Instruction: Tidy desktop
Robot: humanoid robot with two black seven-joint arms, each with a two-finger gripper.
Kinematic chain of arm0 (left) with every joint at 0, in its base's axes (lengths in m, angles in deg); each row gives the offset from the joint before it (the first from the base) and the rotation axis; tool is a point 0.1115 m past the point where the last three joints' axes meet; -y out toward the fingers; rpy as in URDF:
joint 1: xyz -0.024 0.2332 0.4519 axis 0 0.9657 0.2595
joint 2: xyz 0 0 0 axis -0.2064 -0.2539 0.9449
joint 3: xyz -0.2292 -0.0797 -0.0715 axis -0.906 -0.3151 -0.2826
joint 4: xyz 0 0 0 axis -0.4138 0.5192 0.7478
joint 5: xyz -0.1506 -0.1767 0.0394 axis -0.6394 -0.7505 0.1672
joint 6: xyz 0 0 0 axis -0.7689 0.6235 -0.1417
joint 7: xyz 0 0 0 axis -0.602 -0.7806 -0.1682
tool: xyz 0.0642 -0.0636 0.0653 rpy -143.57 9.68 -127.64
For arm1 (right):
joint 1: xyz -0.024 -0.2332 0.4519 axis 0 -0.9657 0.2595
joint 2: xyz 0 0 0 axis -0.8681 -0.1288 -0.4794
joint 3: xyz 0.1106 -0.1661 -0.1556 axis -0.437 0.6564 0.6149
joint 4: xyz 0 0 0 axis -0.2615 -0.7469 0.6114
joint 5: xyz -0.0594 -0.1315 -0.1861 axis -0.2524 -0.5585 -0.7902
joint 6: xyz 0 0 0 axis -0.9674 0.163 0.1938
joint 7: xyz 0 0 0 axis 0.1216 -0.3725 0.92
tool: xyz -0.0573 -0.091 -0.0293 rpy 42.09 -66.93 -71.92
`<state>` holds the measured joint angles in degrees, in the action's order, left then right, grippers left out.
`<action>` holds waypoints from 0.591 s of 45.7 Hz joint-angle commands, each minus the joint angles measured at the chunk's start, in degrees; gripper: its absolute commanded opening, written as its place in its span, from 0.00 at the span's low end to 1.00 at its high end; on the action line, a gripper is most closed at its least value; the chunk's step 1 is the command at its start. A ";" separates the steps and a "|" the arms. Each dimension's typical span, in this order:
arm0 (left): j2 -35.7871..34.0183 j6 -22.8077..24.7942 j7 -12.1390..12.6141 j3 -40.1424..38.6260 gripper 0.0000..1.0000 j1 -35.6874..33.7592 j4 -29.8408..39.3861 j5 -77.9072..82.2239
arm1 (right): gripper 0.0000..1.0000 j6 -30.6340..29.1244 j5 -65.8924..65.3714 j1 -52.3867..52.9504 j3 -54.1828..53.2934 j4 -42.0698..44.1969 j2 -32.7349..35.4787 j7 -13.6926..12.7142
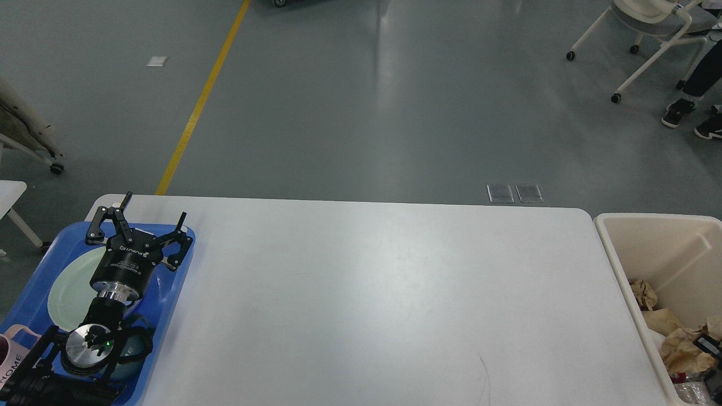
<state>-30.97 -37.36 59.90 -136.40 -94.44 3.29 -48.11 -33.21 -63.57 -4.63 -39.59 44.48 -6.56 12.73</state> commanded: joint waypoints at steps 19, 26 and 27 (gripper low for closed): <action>0.00 0.00 0.00 -0.08 0.97 0.00 0.00 0.00 | 1.00 1.01 1.57 4.83 -19.47 0.42 1.61 0.34; 0.00 0.00 0.00 -0.08 0.97 0.00 0.00 0.00 | 1.00 0.84 1.31 13.17 -34.78 -0.99 1.97 0.52; 0.00 0.00 0.00 -0.08 0.97 0.00 0.00 0.00 | 1.00 0.84 1.31 14.49 -36.71 -1.69 2.14 0.61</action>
<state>-30.97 -37.36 59.90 -136.45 -94.45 3.29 -48.09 -32.13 -62.25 3.64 -66.52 44.37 -4.95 13.12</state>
